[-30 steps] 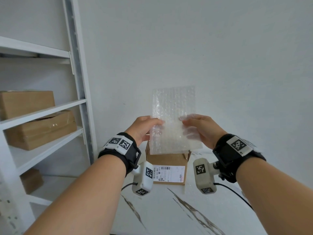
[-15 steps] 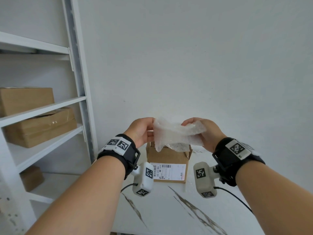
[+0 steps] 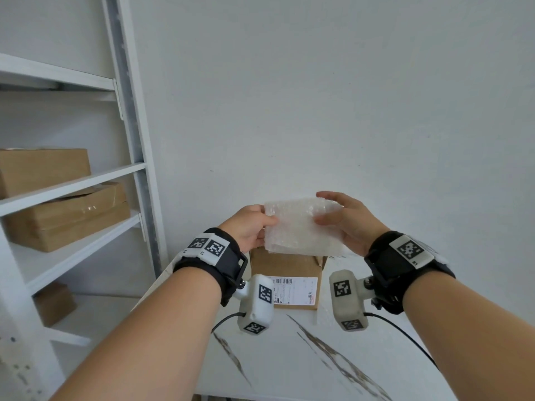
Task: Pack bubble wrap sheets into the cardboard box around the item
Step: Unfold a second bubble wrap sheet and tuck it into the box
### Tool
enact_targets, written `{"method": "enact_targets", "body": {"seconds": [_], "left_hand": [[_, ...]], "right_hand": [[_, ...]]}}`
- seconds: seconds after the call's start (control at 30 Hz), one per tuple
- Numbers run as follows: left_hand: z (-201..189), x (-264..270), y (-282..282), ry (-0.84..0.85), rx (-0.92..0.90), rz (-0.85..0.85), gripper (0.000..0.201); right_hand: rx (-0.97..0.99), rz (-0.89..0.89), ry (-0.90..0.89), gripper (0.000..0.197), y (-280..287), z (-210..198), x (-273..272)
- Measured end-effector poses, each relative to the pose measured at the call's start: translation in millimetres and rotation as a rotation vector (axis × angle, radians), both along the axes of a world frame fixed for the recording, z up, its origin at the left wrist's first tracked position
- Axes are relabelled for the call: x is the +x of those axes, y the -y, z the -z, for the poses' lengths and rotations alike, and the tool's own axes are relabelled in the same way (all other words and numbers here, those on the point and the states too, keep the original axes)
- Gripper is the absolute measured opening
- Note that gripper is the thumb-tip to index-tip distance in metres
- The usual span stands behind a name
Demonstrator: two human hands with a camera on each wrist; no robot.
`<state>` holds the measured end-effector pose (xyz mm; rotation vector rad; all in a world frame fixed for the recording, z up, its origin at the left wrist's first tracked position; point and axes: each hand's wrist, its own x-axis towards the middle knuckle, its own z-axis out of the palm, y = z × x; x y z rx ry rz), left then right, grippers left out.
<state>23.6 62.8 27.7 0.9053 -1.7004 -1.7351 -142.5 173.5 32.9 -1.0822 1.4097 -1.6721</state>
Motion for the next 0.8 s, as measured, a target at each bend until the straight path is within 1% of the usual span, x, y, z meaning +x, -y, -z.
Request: {"method": "enact_targets", "body": {"seconds": [0.1, 0.17, 0.3, 0.37, 0.47, 0.53, 0.57, 0.63, 0.67, 0.7, 0.73, 0.8], "left_hand": [[2.2, -7.4, 3.1, -0.077, 0.005, -0.092, 0.040], [2.4, -9.6, 0.4, -0.147, 0.027, -0.100, 0.041], [1.8, -8.4, -3.0, -0.238, 0.070, 0.043, 0.030], [0.4, -7.4, -5.8, -0.288, 0.089, 0.099, 0.027], [-2.2, -7.4, -11.7, -0.351, 0.107, 0.133, 0.028], [-2.0, -9.6, -13.7, -0.313, 0.088, 0.106, 0.028], [-1.5, -11.1, -14.8, -0.250, 0.040, 0.063, 0.030], [-0.1, -14.1, -13.8, -0.091, -0.098, -0.028, 0.040], [1.0, -14.0, -11.8, -0.031, -0.160, -0.079, 0.046], [1.5, -11.7, -9.8, -0.006, -0.185, -0.111, 0.048], [1.4, -9.2, -7.6, -0.017, -0.165, -0.121, 0.045], [1.5, -4.1, -3.2, -0.089, -0.065, -0.067, 0.036]], "right_hand": [[0.034, -0.085, 0.024, 0.035, -0.4, -0.6, 1.7], [0.046, -0.125, 0.019, 0.033, -0.9, -1.6, 1.8], [0.062, -0.181, -0.012, 0.037, -0.7, -2.3, -0.2], [0.029, -0.217, 0.034, 0.035, -0.6, -2.6, 1.0], [-0.036, -0.286, 0.119, 0.028, 1.0, -1.3, 3.5], [-0.064, -0.298, 0.166, 0.035, 4.2, -1.2, 6.0], [-0.072, -0.283, 0.180, 0.037, 5.4, -1.7, 7.2], [-0.090, -0.207, 0.187, 0.019, 6.5, -4.5, 7.4], [-0.103, -0.158, 0.174, 0.017, 6.6, -5.6, 5.9], [-0.117, -0.110, 0.153, 0.023, 7.3, -5.9, 3.8], [-0.129, -0.078, 0.131, 0.026, 7.7, -5.9, 2.1], [-0.157, -0.036, 0.123, 0.026, 6.7, -4.8, 1.3]]}}
